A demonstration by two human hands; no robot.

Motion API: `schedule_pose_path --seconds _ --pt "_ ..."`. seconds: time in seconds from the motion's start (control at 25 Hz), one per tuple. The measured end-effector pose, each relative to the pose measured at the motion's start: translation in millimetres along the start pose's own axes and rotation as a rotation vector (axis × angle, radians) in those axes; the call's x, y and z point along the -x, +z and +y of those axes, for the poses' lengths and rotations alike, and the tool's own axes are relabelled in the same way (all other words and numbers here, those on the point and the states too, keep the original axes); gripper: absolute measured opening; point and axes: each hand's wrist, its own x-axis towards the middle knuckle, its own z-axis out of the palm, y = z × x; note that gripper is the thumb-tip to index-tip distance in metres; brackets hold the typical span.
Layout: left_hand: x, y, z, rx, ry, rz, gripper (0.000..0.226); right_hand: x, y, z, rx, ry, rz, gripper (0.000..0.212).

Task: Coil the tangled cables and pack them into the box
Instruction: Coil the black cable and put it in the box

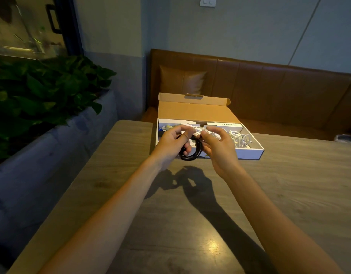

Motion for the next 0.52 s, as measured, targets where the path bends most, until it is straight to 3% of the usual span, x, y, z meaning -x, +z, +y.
schedule_pose_path --seconds 0.12,0.28,0.36,0.44,0.52 --pt "-3 -1 0 -0.174 0.104 -0.041 0.018 -2 -7 4 -0.083 0.131 -0.072 0.02" --pt "-4 7 -8 -0.118 0.114 0.144 0.021 11 -1 11 0.084 0.176 -0.116 0.029" --pt "-3 8 -8 0.089 0.0 0.198 0.024 16 2 13 0.171 0.125 -0.173 0.029" --pt "-2 8 -9 0.209 -0.073 0.147 0.022 14 1 15 0.285 0.025 -0.197 0.031" --pt "-2 9 -9 0.008 -0.049 0.084 0.016 8 -1 12 0.391 -0.063 -0.129 0.03"
